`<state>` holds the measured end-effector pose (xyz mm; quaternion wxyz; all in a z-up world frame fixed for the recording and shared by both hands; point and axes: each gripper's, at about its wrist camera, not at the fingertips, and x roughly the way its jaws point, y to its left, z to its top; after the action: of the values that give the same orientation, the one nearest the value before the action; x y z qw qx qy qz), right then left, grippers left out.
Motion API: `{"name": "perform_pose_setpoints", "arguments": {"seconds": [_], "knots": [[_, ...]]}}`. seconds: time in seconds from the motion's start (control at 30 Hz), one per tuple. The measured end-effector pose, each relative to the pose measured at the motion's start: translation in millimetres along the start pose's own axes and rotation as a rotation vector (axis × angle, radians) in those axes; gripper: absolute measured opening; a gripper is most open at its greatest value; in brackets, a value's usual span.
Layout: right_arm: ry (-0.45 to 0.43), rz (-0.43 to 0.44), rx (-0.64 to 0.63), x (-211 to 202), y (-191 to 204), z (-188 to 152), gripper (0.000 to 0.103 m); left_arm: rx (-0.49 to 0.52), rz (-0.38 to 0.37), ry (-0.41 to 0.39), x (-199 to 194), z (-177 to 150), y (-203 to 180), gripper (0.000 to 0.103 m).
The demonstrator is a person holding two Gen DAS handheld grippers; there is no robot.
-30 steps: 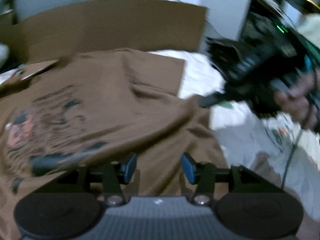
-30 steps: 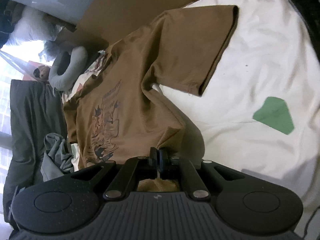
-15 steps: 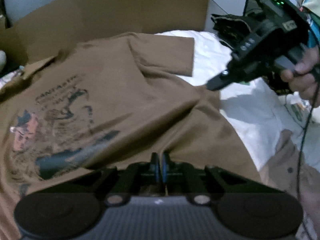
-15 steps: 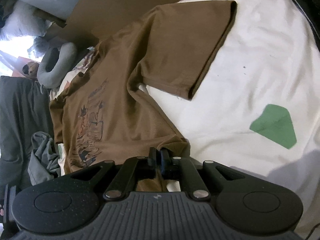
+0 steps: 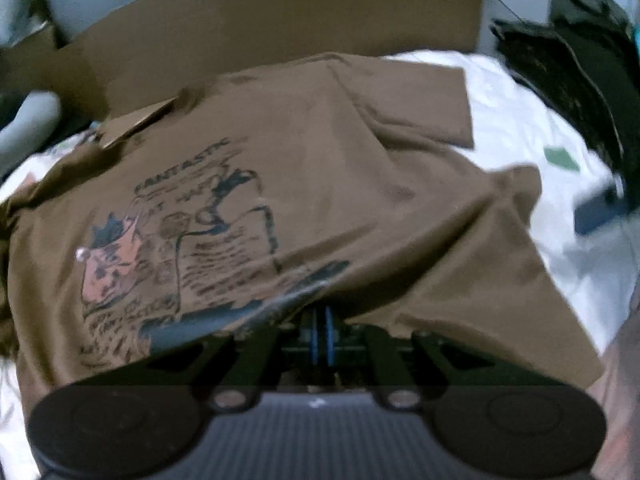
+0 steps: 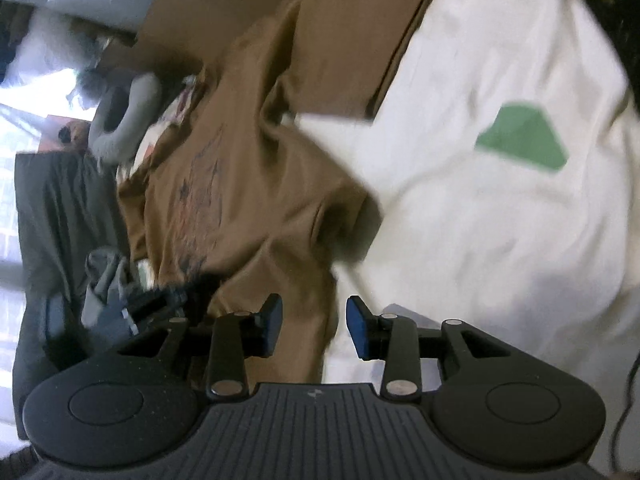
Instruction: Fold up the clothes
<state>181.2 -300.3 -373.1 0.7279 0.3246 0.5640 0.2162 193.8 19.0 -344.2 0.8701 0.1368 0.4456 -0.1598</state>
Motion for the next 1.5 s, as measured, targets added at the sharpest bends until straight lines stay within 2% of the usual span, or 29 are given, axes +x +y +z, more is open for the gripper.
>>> {"name": "perform_pose_setpoints", "arguments": {"seconds": [0.13, 0.27, 0.33, 0.4, 0.47, 0.53, 0.63, 0.7, 0.73, 0.77, 0.8, 1.0, 1.23, 1.5], "knots": [[0.023, -0.002, 0.002, 4.3, 0.7, -11.1, 0.037, -0.002, -0.045, -0.038, -22.0, 0.2, -4.7, 0.009], [0.030, -0.007, -0.003, 2.7, 0.7, -17.2, 0.037, -0.011, -0.097, -0.052, -34.1, 1.3, -14.7, 0.020], [0.031, -0.009, -0.006, 1.1, 1.1, -19.0, 0.037, -0.018, -0.121, -0.054, -38.1, 2.5, -20.8, 0.021], [0.028, -0.016, -0.017, -1.5, 0.9, -21.7, 0.036, -0.022, -0.154, -0.040, -40.8, 2.2, -27.8, 0.027], [0.028, -0.021, -0.023, -3.3, 0.2, -24.8, 0.031, -0.024, -0.197, -0.015, -41.5, 1.1, -34.8, 0.035], [0.033, -0.025, -0.025, -4.3, -1.0, -28.0, 0.030, -0.027, -0.263, 0.026, -38.8, -2.8, -41.8, 0.037], [0.048, -0.026, -0.020, -2.8, -3.7, -34.0, 0.026, -0.035, -0.303, 0.061, -33.7, -9.6, -53.3, 0.040], [0.060, -0.025, -0.019, -0.5, -4.9, -38.1, 0.026, -0.033, -0.313, 0.081, -28.7, -12.5, -59.1, 0.038], [0.064, -0.023, -0.016, 0.6, -5.4, -40.1, 0.026, -0.037, -0.316, 0.093, -25.4, -13.5, -60.6, 0.027], [0.068, -0.019, -0.012, 1.8, -5.8, -42.0, 0.026, -0.035, -0.316, 0.105, -22.8, -14.5, -61.3, 0.008], [0.071, -0.016, -0.011, 2.6, -5.5, -42.8, 0.026, -0.030, -0.315, 0.116, -20.5, -15.3, -61.3, 0.004], [0.091, 0.011, 0.000, 8.4, -4.9, -47.0, 0.025, -0.040, -0.281, 0.107, -21.7, -16.9, -51.4, 0.003], [0.099, 0.057, 0.043, 19.0, -4.2, -50.4, 0.026, -0.034, -0.280, 0.120, -18.3, -17.9, -50.6, 0.003], [0.140, 0.126, 0.196, 43.7, -16.9, -60.0, 0.028, -0.031, -0.283, 0.125, -16.0, -22.1, -49.7, 0.003]]}}
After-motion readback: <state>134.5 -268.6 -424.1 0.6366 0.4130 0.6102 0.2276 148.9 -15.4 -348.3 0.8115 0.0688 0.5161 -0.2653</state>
